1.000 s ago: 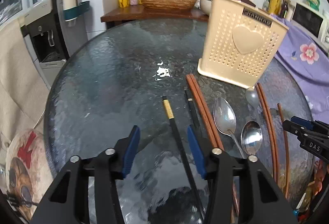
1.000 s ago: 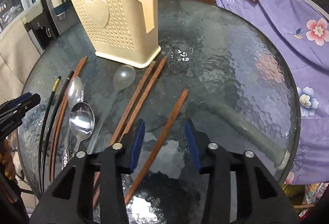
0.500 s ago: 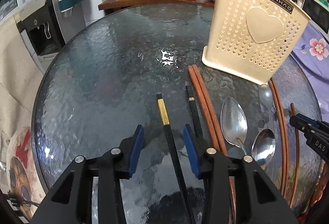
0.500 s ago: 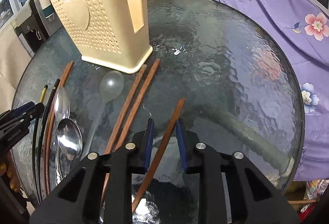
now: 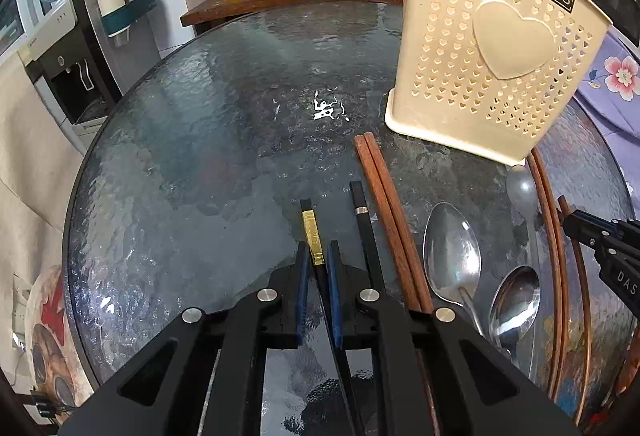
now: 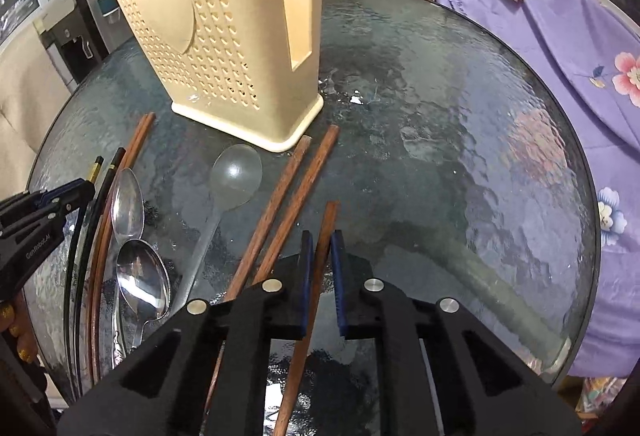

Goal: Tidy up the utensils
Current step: 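Grasp a gold-tipped black chopstick with the left tool while the right tool grasps a wooden chopstick, then lift the black chopstick with the left tool while the right tool carries the wooden chopstick to the holder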

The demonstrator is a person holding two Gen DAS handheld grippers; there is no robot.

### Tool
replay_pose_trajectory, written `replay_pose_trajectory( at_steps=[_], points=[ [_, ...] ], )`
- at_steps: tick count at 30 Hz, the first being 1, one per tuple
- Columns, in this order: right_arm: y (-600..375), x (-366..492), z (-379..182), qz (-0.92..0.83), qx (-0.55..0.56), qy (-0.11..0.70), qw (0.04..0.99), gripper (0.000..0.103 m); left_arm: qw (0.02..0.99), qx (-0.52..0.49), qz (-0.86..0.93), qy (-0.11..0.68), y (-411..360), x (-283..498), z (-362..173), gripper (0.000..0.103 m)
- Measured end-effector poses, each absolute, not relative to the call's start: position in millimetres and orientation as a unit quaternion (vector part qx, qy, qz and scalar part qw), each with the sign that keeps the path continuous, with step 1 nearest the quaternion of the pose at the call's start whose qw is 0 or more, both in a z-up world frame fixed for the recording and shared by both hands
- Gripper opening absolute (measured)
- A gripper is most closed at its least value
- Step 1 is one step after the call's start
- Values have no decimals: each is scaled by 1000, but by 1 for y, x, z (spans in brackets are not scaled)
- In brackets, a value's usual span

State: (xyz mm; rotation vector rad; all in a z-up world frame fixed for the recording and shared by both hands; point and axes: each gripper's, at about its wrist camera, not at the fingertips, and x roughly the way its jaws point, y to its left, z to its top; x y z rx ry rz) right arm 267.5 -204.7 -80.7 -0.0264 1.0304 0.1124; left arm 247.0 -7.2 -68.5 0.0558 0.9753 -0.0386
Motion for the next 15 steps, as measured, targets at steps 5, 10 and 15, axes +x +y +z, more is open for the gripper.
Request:
replay_pose_trajectory(
  at_steps=[5,10,15],
  points=[
    [-207,271,-81,60,-11,490,870,8,885,25,-17,465,-6,249,-69,7],
    [-207,271,-82,63,-19,486,871,7,885,27,-17,465,-8,248,-71,7],
    [-202,269,-84,64,-28,485,872,7,884,26,-17,466,-9,247,-71,7]
  ],
)
